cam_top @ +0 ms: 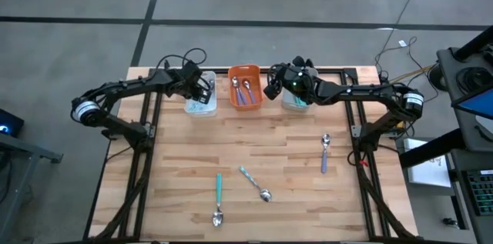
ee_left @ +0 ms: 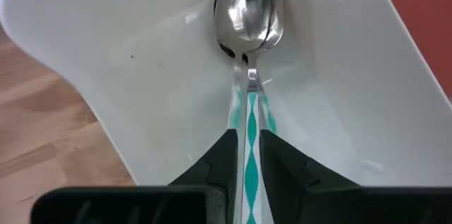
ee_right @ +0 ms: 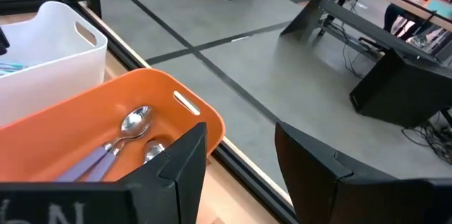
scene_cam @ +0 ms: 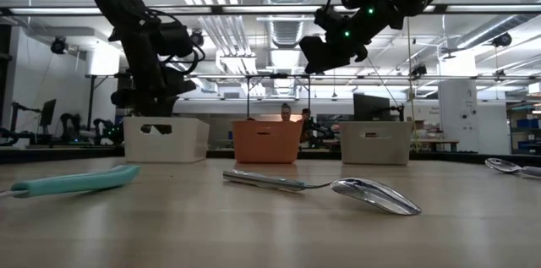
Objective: Sort silverware by color (type)
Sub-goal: Put the blue patterned spoon into the white bin, then put the purple spoon into the orange bin
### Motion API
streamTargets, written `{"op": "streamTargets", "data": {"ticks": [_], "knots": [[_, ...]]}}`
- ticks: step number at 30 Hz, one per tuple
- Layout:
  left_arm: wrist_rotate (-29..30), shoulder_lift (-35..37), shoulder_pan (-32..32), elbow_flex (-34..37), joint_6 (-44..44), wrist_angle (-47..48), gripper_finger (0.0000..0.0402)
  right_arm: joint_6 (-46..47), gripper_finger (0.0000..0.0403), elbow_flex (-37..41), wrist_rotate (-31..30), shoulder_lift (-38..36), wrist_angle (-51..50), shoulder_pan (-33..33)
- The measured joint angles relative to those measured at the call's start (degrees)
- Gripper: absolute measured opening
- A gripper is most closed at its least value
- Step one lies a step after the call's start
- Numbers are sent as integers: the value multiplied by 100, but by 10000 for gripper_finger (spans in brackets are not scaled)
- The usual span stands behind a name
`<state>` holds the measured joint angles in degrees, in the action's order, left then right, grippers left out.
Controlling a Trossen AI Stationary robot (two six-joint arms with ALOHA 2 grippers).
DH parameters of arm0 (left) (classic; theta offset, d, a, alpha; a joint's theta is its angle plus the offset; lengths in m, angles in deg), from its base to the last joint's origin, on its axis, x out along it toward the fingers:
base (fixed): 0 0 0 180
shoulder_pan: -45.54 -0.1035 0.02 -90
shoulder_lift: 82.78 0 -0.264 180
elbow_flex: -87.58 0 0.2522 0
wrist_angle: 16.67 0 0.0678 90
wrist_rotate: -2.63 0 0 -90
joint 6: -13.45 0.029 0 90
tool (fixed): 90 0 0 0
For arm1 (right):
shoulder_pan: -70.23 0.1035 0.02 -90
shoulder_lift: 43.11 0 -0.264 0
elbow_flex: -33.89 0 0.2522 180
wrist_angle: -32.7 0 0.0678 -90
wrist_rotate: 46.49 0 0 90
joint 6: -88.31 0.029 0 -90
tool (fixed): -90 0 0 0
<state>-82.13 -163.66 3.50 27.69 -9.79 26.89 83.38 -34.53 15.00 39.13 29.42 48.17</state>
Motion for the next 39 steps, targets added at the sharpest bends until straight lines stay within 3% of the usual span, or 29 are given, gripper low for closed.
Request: {"op": "streamTargets", "data": {"ticks": [8, 12, 18, 29, 34, 39], "knots": [[51, 108, 111, 4, 78, -25, 55, 55, 160, 0, 2, 0, -2, 3], [389, 399, 494, 5, 199, -32, 56, 486, 160, 0, 171, 0, -214, 30], [1033, 1076, 1530, 151, 513, -257, 56, 1616, 160, 6, 1277, 0, -976, 170], [1074, 1980, 3638, 1094, 1163, -1730, 56, 3193, 160, -678, 3737, 0, -2167, 584], [1072, 2083, 4338, 1536, 1134, -2453, 56, 3294, 160, -1246, 3860, 0, -3289, 966], [1074, 2034, 4513, 1711, 1120, -2825, 56, 3550, 160, -1550, 3860, 0, -4292, 1249]]}}
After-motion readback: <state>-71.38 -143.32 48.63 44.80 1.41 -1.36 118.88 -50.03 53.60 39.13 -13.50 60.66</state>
